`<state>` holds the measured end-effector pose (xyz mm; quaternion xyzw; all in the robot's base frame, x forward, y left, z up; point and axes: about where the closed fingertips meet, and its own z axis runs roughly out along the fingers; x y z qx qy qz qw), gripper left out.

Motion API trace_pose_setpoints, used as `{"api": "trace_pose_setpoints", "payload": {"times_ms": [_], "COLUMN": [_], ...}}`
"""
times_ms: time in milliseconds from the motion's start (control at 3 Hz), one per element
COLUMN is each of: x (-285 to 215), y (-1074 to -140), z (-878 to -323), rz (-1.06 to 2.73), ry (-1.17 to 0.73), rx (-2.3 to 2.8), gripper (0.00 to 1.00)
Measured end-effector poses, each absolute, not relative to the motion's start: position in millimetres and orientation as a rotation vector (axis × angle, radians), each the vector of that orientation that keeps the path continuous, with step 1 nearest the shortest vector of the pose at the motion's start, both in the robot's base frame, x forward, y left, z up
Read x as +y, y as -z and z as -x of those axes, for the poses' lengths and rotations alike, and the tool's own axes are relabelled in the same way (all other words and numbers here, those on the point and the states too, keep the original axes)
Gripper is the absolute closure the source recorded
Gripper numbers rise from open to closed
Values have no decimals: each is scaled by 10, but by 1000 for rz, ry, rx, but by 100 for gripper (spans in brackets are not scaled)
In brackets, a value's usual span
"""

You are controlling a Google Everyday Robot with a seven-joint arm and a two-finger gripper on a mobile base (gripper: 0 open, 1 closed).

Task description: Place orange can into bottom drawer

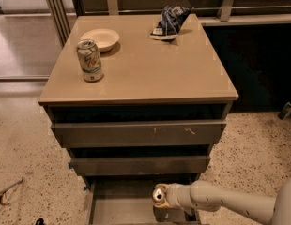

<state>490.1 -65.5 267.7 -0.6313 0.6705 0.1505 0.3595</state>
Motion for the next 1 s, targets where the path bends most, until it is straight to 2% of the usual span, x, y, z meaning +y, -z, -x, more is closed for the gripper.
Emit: {"api": "trace_pose_setpoints", "payload": {"times_ms": [1000], "x": [-659], "y": [-2069], "z": [-5043], "rz": [1571], "ry": [-433], "rx": [1749], "gripper": [100]}}
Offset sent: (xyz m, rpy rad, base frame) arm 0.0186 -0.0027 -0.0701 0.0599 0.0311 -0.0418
